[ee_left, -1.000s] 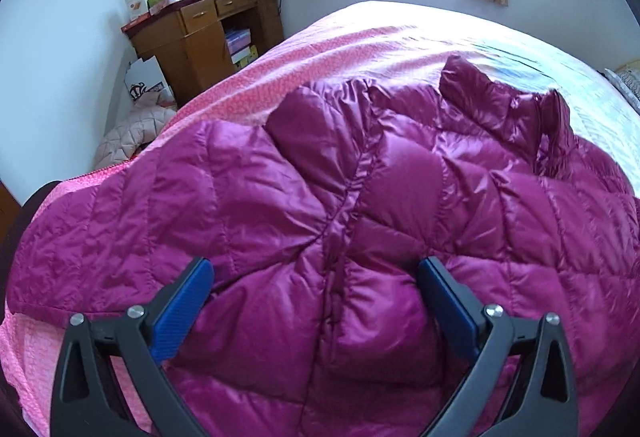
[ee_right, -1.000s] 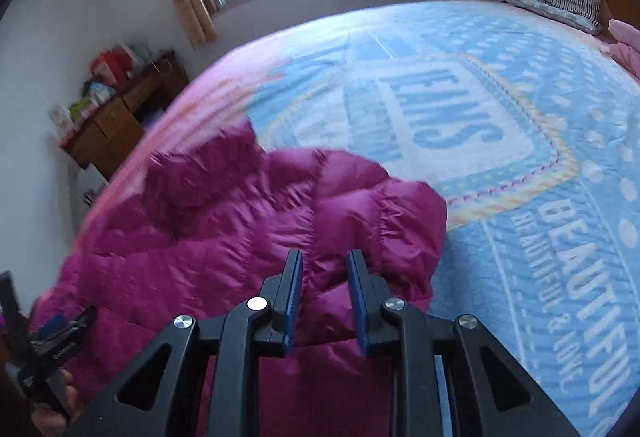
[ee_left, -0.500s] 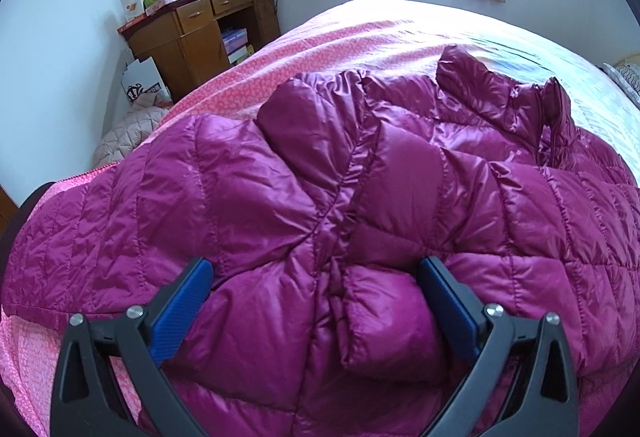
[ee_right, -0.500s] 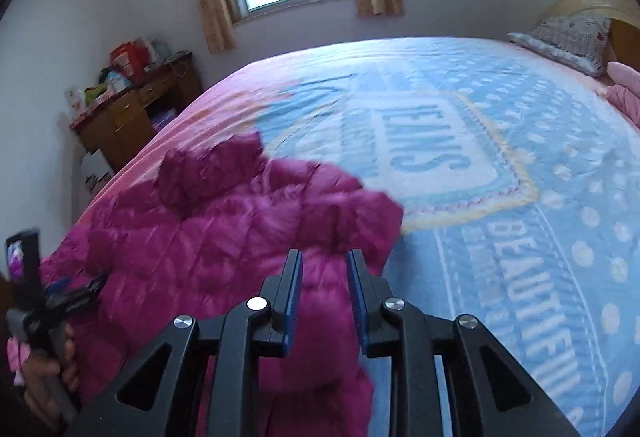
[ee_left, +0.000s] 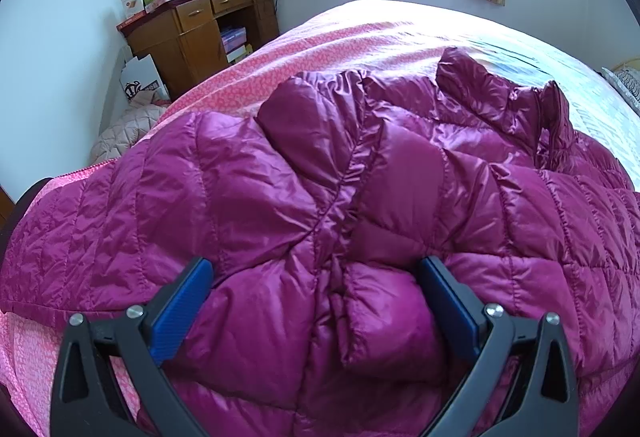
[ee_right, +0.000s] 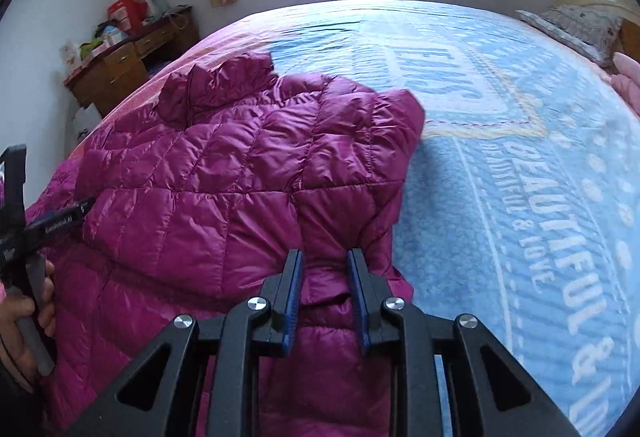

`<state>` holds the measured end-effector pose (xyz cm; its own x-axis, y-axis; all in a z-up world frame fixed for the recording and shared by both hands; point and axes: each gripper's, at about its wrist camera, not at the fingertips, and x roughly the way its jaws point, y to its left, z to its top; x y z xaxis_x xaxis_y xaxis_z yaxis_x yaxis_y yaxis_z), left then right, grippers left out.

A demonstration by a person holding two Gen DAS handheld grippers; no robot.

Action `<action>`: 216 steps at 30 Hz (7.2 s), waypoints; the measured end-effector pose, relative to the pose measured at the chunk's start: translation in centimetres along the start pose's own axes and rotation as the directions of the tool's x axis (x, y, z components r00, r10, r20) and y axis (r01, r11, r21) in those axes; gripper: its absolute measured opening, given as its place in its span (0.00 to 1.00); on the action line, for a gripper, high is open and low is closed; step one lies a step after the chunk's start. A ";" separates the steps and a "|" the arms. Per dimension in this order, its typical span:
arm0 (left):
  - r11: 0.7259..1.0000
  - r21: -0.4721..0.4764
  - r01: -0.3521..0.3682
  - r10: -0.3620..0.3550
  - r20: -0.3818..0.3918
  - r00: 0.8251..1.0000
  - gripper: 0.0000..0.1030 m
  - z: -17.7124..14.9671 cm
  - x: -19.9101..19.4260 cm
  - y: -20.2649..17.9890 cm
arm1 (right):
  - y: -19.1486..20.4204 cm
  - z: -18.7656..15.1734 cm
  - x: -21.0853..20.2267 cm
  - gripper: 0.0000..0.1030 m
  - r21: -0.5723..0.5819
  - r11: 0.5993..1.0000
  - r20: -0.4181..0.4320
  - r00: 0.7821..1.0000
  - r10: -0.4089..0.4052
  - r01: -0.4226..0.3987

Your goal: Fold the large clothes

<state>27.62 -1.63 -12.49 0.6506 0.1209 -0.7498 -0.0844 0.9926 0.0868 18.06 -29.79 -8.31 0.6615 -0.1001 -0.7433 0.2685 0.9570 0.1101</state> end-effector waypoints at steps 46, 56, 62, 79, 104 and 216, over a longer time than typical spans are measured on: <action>0.752 -0.627 -0.203 0.152 -0.135 0.979 0.80 -2.9 1.4 26.3 | 4.2 -0.9 3.2 0.30 0.025 0.985 0.038 0.985 0.168 -0.169; 0.762 -0.639 -0.109 0.100 -0.051 0.994 0.31 -2.6 0.9 25.9 | 3.9 -1.0 3.2 0.31 0.042 0.981 0.042 0.981 0.189 -0.191; 0.763 -0.642 -0.076 0.092 -0.008 0.996 0.09 -3.4 -0.7 26.3 | 3.8 -1.1 3.2 0.31 0.051 0.978 0.047 0.979 0.198 -0.200; 0.975 -0.220 -0.013 0.101 0.396 0.913 0.06 3.2 -11.6 12.5 | 2.8 -1.3 3.0 0.31 0.096 0.963 0.062 0.967 0.247 -0.252; 0.925 0.309 0.223 -0.287 0.179 0.941 0.12 -3.6 -10.6 -8.6 | 1.8 -1.4 3.3 0.31 0.136 0.945 0.075 0.954 0.291 -0.299; 0.981 -0.176 0.078 -0.076 0.017 0.997 0.98 1.3 1.3 4.7 | 8.8 19.7 11.0 0.58 0.257 0.926 -0.124 0.941 0.316 -0.277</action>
<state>29.00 3.22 -12.21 0.6681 0.0448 -0.7427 -0.1649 0.9823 -0.0892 41.53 -27.85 -2.54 0.6201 0.2422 -0.7462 0.2453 0.8436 0.4777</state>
